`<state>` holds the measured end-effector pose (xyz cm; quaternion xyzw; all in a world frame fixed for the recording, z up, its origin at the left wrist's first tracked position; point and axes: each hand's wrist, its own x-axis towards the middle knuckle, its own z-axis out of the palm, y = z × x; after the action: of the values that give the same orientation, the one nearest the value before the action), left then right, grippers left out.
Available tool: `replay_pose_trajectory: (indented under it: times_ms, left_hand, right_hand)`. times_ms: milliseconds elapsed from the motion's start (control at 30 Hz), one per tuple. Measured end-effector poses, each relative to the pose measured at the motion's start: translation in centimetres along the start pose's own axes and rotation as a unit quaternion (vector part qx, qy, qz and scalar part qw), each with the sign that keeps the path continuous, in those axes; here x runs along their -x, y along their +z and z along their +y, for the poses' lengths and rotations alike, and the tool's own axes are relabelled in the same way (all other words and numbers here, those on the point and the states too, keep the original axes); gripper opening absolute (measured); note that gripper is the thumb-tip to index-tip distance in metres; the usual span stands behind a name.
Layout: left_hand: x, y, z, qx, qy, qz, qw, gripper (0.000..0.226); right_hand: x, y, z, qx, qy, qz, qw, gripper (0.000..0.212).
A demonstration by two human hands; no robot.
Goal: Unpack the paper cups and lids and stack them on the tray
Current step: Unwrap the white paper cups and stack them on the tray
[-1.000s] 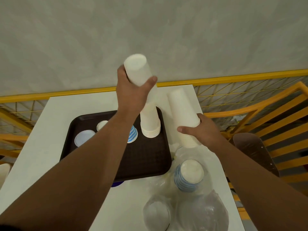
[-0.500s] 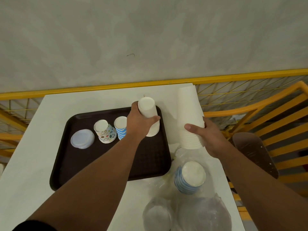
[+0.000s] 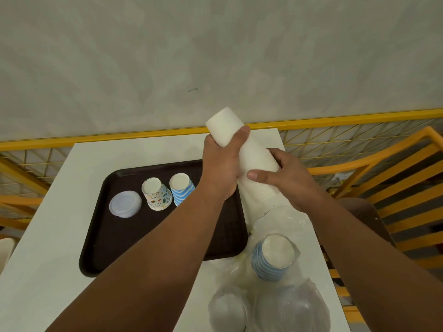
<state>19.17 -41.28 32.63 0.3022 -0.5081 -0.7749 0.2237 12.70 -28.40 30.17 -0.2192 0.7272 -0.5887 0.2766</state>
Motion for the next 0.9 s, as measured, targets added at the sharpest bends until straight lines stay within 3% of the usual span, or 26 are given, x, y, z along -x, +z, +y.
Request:
replay_pose_trajectory:
  times_ms: [167, 333, 533, 667, 767, 900]
  left_hand:
    - [-0.4, 0.0, -0.2, 0.002, -0.016, -0.002, 1.000, 0.080]
    - [-0.8, 0.0, -0.1, 0.017, -0.027, -0.005, 0.999, 0.063]
    - [-1.7, 0.6, 1.0, 0.025, -0.015, 0.054, 0.998, 0.067]
    - [-3.3, -0.6, 3.7, 0.013, 0.075, 0.108, 0.991, 0.063]
    - [-4.0, -2.7, 4.8, -0.094, 0.190, 0.120, 0.970, 0.063]
    - [-4.0, -4.7, 3.0, -0.245, 0.223, 0.098, 0.939, 0.065]
  right_hand:
    - [0.4, 0.4, -0.3, 0.078, -0.016, 0.034, 0.996, 0.075]
    - [0.6, 0.8, -0.6, 0.105, -0.019, 0.071, 0.992, 0.064]
    - [0.0, 0.7, -1.2, 0.200, -0.065, 0.105, 0.972, 0.054]
    - [0.3, -0.3, 0.2, 0.204, -0.054, 0.126, 0.969, 0.062]
    - [0.4, -1.0, 1.9, 0.182, -0.015, 0.146, 0.972, 0.066]
    - [0.3, -1.1, 3.0, 0.152, 0.017, 0.161, 0.975, 0.066]
